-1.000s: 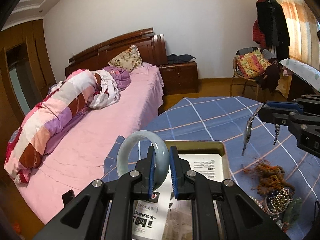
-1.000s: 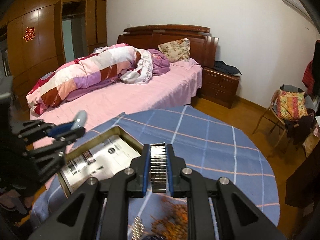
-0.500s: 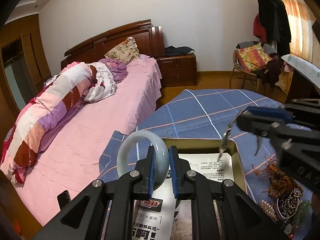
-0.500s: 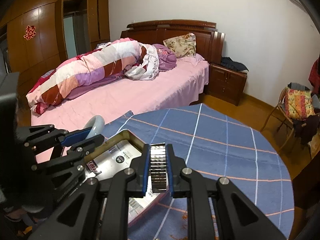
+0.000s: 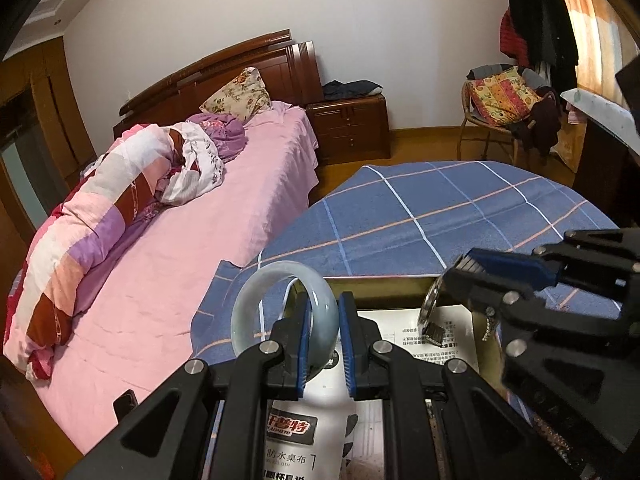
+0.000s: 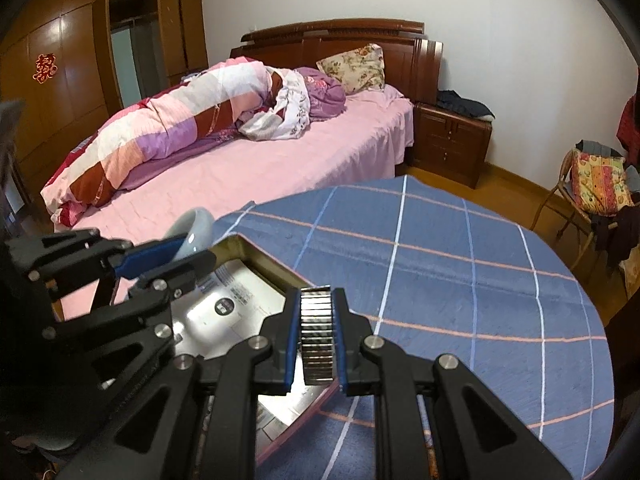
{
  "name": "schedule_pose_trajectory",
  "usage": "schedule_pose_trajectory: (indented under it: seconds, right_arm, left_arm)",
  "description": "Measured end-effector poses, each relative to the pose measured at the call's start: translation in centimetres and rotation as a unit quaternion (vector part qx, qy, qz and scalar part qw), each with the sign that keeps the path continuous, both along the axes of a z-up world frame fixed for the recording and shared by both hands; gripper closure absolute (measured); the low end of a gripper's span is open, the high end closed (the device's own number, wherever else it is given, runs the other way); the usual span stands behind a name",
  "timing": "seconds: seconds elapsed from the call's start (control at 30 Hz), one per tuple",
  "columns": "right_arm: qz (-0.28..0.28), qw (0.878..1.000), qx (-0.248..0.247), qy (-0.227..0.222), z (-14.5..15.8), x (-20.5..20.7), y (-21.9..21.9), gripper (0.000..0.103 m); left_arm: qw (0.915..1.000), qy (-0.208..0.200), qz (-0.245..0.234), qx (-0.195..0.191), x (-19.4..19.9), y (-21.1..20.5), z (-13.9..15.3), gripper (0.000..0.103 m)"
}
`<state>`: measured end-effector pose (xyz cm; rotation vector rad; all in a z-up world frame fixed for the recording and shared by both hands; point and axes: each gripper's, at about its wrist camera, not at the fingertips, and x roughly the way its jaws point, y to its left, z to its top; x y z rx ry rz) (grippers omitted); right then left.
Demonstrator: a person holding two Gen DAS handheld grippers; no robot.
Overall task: Organize jewelry
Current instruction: 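Carry bangle and watch into the pink tin and open both tools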
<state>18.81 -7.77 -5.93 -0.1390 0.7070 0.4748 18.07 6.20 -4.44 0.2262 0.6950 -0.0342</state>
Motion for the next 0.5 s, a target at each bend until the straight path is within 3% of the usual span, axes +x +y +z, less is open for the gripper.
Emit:
schedule_pose_trajectory:
  seconds: [0.5]
  right_arm:
    - [-0.006, 1.0, -0.013, 0.014, -1.5, 0.4, -0.5, 0.084]
  left_arm:
    - [0.9998, 0.0, -0.007, 0.019, 0.3, -0.8, -0.7, 0.089]
